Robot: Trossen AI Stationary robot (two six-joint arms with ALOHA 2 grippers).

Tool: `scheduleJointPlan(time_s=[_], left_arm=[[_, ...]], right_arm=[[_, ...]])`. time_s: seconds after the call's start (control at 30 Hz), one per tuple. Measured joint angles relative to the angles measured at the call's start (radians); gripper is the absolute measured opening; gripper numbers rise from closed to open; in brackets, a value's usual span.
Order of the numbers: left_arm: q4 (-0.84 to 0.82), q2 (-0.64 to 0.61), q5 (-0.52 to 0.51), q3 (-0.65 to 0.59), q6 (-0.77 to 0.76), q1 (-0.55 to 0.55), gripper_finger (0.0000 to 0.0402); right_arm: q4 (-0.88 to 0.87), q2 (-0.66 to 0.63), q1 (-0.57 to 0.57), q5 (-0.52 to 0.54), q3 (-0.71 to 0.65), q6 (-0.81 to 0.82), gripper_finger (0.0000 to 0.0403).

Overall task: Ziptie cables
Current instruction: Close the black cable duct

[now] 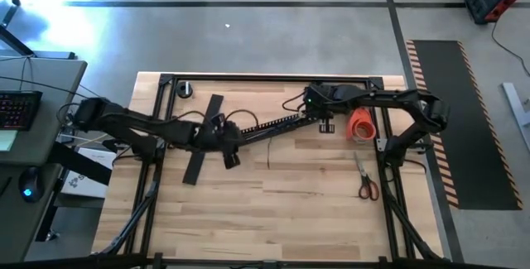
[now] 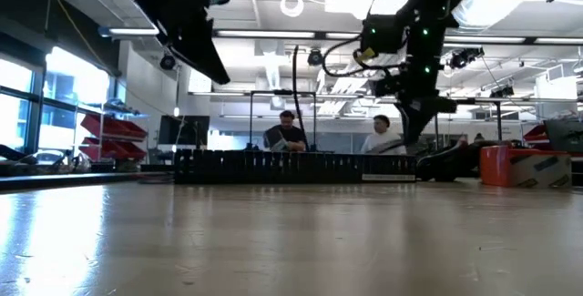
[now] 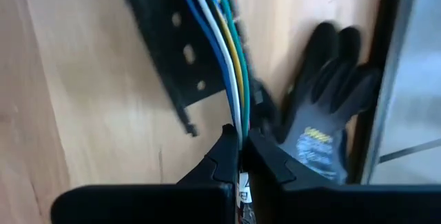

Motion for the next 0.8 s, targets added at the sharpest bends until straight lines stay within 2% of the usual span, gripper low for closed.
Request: scheduleJointPlan(time_s=[0.13,0.23,0.47,0.63,0.73,0.8], left_arm=[[0.023,0.015,-0.044,0.0,-0.038,-0.071,0.0119],[0.036,0.019,-0.078,0.0,-0.053,-0.112,0.0119],[0.08,0.044,-0.106,0.002,-0.08,-0.154,0.0119],[0.135,0.1,-0.135,0.002,-0.097,-0.153,0.0119],[0.167,0.155,-0.226,0.001,-0.088,-0.153,0.0122],[0.205,0.194,-0.283,0.001,-0.066,-0.148,0.0128]], right_arm=[[0.052,0.0,0.0,0.032,-0.066,-0.004,0.0003],[0.087,0.0,0.0,0.045,-0.094,-0.028,0.0023],[0.047,-0.014,0.003,0.095,-0.059,0.018,0.0134],[0.033,-0.109,0.011,-0.052,-0.048,0.121,0.0199],[0.025,-0.18,0.054,-0.124,-0.055,0.253,0.0212],[0.089,-0.236,0.125,-0.162,-0.094,0.338,0.0212]])
